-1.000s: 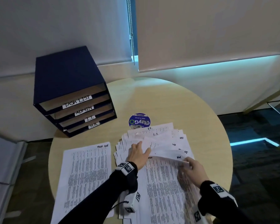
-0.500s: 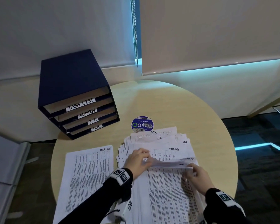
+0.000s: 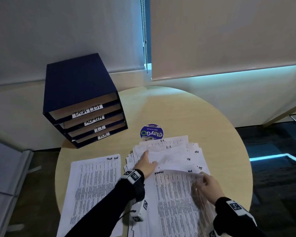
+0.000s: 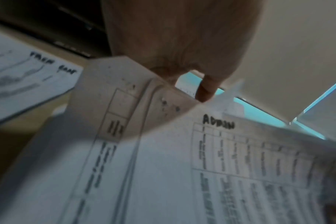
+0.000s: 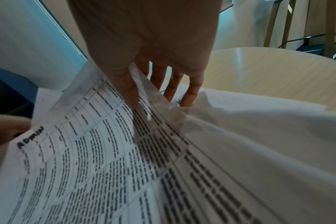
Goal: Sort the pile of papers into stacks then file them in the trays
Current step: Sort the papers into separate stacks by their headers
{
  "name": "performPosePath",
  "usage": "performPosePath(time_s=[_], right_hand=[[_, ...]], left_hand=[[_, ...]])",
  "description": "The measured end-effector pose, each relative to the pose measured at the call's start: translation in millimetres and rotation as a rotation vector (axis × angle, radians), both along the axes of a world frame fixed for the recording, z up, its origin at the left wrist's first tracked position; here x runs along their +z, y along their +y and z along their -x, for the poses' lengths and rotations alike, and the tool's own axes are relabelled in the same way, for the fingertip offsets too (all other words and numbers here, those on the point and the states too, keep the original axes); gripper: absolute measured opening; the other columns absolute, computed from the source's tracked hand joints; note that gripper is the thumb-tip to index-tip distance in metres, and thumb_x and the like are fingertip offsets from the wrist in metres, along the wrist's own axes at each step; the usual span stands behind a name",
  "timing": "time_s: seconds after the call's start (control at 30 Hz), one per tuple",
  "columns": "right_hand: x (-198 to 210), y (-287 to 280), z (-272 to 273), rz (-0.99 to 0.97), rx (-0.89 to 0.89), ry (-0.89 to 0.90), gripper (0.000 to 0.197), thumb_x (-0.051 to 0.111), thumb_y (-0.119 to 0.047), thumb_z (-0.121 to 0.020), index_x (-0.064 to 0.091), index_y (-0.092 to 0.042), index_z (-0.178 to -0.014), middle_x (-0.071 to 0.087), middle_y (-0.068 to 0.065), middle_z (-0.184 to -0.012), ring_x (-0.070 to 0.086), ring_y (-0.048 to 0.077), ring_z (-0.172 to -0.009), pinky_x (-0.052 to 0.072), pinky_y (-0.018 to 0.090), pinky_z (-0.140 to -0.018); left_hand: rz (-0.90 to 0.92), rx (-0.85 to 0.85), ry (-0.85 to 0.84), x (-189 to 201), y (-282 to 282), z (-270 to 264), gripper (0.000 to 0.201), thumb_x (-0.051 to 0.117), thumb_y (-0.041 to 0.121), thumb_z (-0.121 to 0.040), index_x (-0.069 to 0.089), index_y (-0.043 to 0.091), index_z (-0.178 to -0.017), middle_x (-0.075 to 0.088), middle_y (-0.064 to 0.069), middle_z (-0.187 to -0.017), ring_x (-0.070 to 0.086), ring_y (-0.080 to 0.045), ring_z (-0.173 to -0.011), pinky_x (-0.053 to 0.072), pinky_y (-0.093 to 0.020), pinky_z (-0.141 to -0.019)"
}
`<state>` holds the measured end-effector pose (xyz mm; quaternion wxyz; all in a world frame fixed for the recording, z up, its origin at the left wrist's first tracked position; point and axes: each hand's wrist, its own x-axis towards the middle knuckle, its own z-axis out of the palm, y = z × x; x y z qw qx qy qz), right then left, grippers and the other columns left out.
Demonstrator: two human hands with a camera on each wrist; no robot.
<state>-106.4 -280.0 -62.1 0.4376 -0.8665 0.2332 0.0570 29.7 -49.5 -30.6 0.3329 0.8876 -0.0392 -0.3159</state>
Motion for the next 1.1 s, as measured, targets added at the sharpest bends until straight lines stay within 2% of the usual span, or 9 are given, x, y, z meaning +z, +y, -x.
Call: performPosePath(time_s=[0.13, 0.3, 0.4, 0.47, 0.57, 0.7, 0.87, 1.0, 1.1], right_hand=[[-0.8, 2.0, 0.1, 0.009, -0.001, -0.013, 0.013, 0.065, -0.002, -0.080, 0.055, -0.002, -0.073, 0.058, 0.012, -0.063, 0.049, 0.023, -0.060, 0.033, 0.028, -0.054], [-0.9, 2.1, 2.1, 0.025, -0.012, -0.008, 0.017, 0.063, -0.002, -0.082, 0.051, -0.002, -0.070, 0.058, 0.015, -0.063, 0.048, 0.023, -0.058, 0.031, 0.030, -0.054], [2.3, 0.9, 2.1, 0.009, -0.002, -0.009, 0.019, 0.064, -0.003, -0.082, 0.051, -0.007, -0.069, 0.058, 0.011, -0.063, 0.052, 0.023, -0.060, 0.033, 0.027, -0.054], [6.4, 0.1, 1.7, -0.009, 0.004, -0.025, 0.023, 0.065, -0.004, -0.083, 0.050, -0.011, -0.066, 0.057, 0.007, -0.059, 0.048, 0.011, -0.052, 0.033, 0.021, -0.050], [10.8, -0.6, 0.7, -0.024, 0.017, -0.047, 0.026, 0.066, -0.005, -0.084, 0.052, -0.013, -0.064, 0.061, 0.005, -0.054, 0.050, 0.002, -0.047, 0.034, 0.016, -0.047], [12.0, -0.5, -0.2, -0.029, 0.012, -0.025, 0.027, 0.069, -0.001, -0.080, 0.052, -0.015, -0.063, 0.059, -0.005, -0.049, 0.053, -0.002, -0.049, 0.038, 0.014, -0.050], [16.3, 4.1, 0.2, -0.015, 0.022, -0.029, 0.033, 0.067, 0.003, -0.079, 0.050, -0.020, -0.061, 0.058, -0.006, -0.052, 0.053, 0.011, -0.056, 0.039, 0.013, -0.051], [14.9, 4.4, 1.2, -0.009, 0.027, -0.046, 0.031, 0.063, 0.002, -0.083, 0.052, -0.019, -0.063, 0.062, -0.002, -0.056, 0.054, 0.012, -0.055, 0.039, 0.013, -0.048], [9.3, 3.0, 0.4, -0.001, 0.026, -0.021, 0.023, 0.065, -0.002, -0.083, 0.052, -0.012, -0.066, 0.064, 0.005, -0.059, 0.057, 0.019, -0.058, 0.038, 0.019, -0.051]], left_hand=[[-0.208, -0.097, -0.238, -4.0, 2.0, -6.7, 0.050, 0.060, 0.031, -0.091, 0.036, 0.022, -0.133, 0.052, -0.007, -0.128, 0.061, -0.025, -0.101, 0.052, -0.039, -0.088], [-0.447, -0.372, -0.744, -3.1, 15.7, -6.9, 0.021, 0.043, 0.031, -0.101, 0.052, 0.020, -0.117, 0.045, -0.002, -0.119, 0.045, -0.022, -0.107, 0.040, -0.035, -0.091], [-0.415, -0.523, -0.823, -7.4, 24.8, -1.2, 0.017, 0.052, 0.026, -0.098, 0.055, 0.020, -0.114, 0.053, 0.001, -0.111, 0.048, -0.019, -0.105, 0.035, -0.035, -0.099], [-0.346, -0.617, -0.910, -10.9, 34.3, 9.3, 0.016, 0.073, 0.021, -0.084, 0.062, 0.018, -0.096, 0.060, 0.002, -0.090, 0.056, -0.017, -0.085, 0.049, -0.032, -0.086], [-0.299, -0.641, -0.972, -14.8, 48.7, 29.9, 0.029, 0.088, 0.025, -0.061, 0.065, 0.025, -0.080, 0.060, 0.010, -0.074, 0.056, -0.008, -0.067, 0.052, -0.022, -0.067], [-0.257, -0.572, -0.975, -17.4, 59.8, 42.5, 0.028, 0.084, 0.022, -0.062, 0.068, 0.025, -0.085, 0.067, 0.006, -0.088, 0.063, -0.011, -0.074, 0.054, -0.028, -0.071], [-0.266, -0.467, -0.785, -29.8, 64.0, 45.3, 0.024, 0.078, 0.018, -0.075, 0.064, 0.025, -0.093, 0.061, 0.001, -0.118, 0.063, -0.025, -0.099, 0.057, -0.042, -0.077], [-0.179, -0.515, -0.631, -21.1, 53.4, 52.1, 0.013, 0.043, 0.020, -0.099, 0.053, 0.021, -0.107, 0.049, 0.002, -0.136, 0.045, -0.016, -0.129, 0.033, -0.045, -0.112], [-0.079, -0.258, -0.434, -16.4, 43.4, 42.5, 0.014, 0.045, 0.039, -0.096, 0.048, 0.026, -0.098, 0.027, 0.000, -0.151, 0.030, -0.019, -0.138, 0.026, -0.049, -0.115]])
